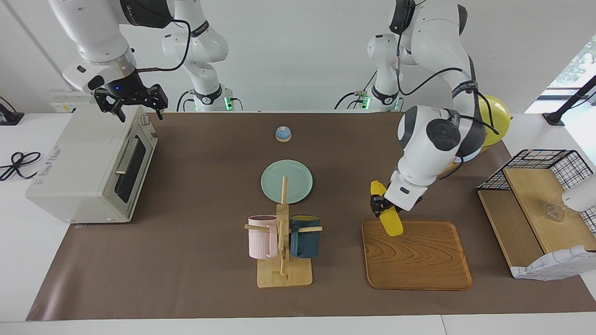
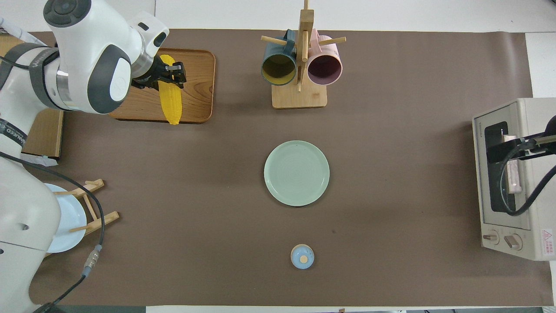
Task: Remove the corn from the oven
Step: 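Carry the corn with the left gripper over the wooden tray, then lower the corn onto the wooden tray with the left gripper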
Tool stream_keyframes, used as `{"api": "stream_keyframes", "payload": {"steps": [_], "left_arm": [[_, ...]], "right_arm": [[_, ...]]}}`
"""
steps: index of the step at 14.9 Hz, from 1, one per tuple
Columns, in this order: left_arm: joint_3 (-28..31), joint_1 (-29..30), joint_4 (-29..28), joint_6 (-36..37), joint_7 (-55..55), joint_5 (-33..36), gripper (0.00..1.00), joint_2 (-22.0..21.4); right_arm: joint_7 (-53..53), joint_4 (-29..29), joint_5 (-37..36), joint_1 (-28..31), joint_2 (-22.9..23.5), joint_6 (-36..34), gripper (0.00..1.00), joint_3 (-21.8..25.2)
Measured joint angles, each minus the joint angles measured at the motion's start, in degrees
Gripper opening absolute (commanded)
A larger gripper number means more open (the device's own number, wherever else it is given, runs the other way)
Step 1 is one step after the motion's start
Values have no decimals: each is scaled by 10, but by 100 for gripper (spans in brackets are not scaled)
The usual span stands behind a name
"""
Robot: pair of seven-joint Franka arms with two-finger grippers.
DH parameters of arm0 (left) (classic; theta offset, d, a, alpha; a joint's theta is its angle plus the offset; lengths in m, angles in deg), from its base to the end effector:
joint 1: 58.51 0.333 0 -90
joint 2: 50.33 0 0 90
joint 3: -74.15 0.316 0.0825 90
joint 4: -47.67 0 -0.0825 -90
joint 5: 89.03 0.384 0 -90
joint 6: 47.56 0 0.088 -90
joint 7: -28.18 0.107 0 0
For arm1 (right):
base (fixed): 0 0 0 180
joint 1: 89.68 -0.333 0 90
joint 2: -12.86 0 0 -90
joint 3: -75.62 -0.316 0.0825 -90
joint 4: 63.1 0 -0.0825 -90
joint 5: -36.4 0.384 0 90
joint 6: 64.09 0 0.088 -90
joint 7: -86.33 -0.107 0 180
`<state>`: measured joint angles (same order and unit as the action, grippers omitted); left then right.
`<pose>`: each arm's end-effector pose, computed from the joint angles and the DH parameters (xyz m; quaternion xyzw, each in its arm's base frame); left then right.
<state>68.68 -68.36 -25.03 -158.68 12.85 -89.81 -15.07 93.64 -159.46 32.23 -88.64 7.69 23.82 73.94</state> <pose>0.7120 -0.1788 0.4030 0.9989 0.0119 0.0189 0.0401 0.5211 -0.0015 0.6181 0.9965 0.0689 -0.0308 0.0360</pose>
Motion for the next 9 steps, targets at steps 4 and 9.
{"api": "stream_keyframes", "payload": {"steps": [4,9], "left_arm": [[0,32,86,-3,70,4,0,89],[-5,41,125,-18,88,4,0,143]], "right_arm": [[-8,46,0,-5,31,-33,100,0],[-8,73,0,-16,51,-46,100,1]]}}
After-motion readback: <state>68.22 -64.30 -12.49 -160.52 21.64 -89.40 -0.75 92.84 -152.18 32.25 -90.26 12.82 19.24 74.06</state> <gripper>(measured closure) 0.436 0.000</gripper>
